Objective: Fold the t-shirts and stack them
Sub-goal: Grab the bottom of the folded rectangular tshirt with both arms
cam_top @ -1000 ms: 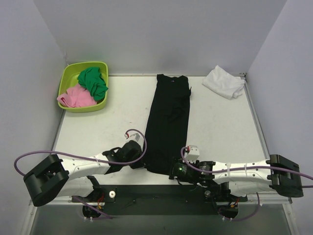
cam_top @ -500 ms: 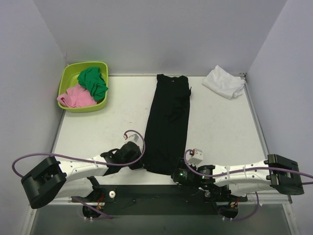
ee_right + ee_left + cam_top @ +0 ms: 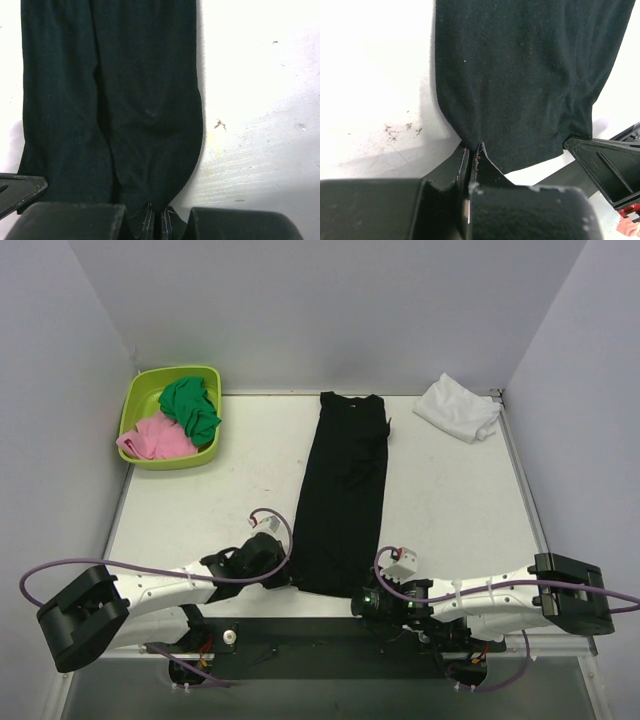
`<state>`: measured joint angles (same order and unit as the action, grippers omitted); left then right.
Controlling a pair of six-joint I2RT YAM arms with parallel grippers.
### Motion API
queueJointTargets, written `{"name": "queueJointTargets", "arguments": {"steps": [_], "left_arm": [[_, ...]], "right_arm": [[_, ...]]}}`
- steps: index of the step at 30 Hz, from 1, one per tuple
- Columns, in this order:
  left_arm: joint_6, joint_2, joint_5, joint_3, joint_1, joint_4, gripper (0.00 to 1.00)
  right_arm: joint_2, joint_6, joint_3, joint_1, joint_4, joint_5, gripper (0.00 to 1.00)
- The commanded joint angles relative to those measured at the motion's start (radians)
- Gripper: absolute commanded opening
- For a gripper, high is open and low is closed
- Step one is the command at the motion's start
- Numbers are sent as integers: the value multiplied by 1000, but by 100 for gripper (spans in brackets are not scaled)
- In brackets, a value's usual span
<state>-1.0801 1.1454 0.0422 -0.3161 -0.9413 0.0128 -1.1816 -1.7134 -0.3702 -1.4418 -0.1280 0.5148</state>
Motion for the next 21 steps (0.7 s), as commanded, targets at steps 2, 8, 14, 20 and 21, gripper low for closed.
{"name": "queueJointTargets", "arguments": {"steps": [2,8,14,20,21], "left_arm": [[-10,-38,22,58,-28,-115,0],[-104,-119,94,58,-146,-162,0],[-211,-217,208,3,-315,-272,0],[-193,-265,274,-119,-346,-379,0],[-163,-263,288,-139,-341,-393,0]], "right_arm": [[-56,69,-2,-15,-202,-18,0],[-29,78,-93,-118,-337,48,0],[-1,78,-219,-193,-505,135,0],[62,109,-323,-201,-616,241,0],[71,127,-329,-192,-622,261,0]]}}
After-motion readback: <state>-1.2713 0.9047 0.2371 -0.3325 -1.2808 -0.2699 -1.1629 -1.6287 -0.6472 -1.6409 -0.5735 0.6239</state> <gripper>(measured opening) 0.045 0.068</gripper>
